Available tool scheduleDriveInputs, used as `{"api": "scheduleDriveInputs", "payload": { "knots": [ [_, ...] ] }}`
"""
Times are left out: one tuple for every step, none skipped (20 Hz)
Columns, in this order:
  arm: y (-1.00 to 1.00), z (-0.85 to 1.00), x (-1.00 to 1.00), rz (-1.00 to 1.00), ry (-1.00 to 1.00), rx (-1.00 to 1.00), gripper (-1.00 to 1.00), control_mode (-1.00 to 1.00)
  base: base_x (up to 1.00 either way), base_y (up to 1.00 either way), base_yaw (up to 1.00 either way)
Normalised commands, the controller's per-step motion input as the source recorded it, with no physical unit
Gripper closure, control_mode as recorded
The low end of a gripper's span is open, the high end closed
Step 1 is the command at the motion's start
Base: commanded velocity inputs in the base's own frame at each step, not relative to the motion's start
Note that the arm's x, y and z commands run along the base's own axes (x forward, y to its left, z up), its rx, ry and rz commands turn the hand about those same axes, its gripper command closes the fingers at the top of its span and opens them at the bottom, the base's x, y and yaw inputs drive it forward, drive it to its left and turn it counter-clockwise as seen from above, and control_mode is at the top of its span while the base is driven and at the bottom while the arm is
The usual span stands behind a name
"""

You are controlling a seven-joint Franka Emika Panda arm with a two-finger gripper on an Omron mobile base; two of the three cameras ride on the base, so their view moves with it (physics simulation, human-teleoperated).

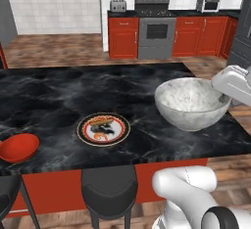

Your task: Take the smaller bowl and place it next to the appetizer plate on the dining counter , and place the larger bowl next to the plate with cooked food.

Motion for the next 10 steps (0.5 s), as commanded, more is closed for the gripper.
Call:
{"api": "scheduleDriveInputs", "payload": {
  "knots": [
    [0.00, 0.00, 0.00, 0.00, 0.00, 0.00, 1.00, 1.00, 0.47, 0.43, 0.00],
    [0.00, 0.00, 0.00, 0.00, 0.00, 0.00, 1.00, 1.00, 0.58, 0.29, 0.00],
    [0.16, -0.60, 0.66, 0.02, 0.00, 0.25, 1.00, -1.00, 0.00, 0.00, 0.00],
    [0.00, -0.51, 0.65, 0.04, 0.03, 0.21, 1.00, -1.00, 0.00, 0.00, 0.00],
    [0.09, -0.60, 0.75, 0.04, 0.06, 0.21, 1.00, -1.00, 0.00, 0.00, 0.00],
    [0.14, -0.70, 0.67, 0.05, 0.00, 0.22, 1.00, -1.00, 0.00, 0.00, 0.00],
    [0.06, -0.79, 0.71, 0.13, 0.00, 0.25, 1.00, -1.00, 0.00, 0.00, 0.00],
    [0.06, -0.81, 0.80, 0.17, 0.00, 0.24, 1.00, -1.00, 0.00, 0.00, 0.00],
    [0.00, -0.80, 0.96, 0.19, 0.00, 0.21, 1.00, -1.00, 0.00, 0.00, 0.00],
    [0.00, -0.80, 1.00, 0.18, 0.00, 0.17, 1.00, -1.00, 0.00, 0.00, 0.00]
  ]
}}
